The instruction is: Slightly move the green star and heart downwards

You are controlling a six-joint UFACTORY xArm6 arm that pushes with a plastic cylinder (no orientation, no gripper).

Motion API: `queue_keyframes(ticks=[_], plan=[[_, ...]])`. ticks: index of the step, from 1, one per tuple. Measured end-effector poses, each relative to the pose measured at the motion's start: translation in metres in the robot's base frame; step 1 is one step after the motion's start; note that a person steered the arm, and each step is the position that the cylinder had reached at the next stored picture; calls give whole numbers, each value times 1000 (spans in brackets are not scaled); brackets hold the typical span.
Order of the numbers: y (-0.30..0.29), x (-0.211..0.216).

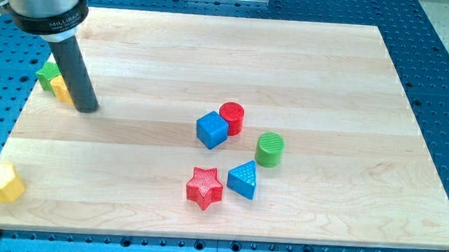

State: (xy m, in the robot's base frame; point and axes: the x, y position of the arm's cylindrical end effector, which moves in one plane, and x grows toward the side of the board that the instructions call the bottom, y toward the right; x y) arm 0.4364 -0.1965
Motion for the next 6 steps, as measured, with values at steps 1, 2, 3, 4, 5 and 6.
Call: queue_keyframes(ticks=[1, 2, 3, 4, 5, 6], plan=[[42, -2], [45, -22], [31, -86], [-47, -119], [-108, -118], [-108, -118]])
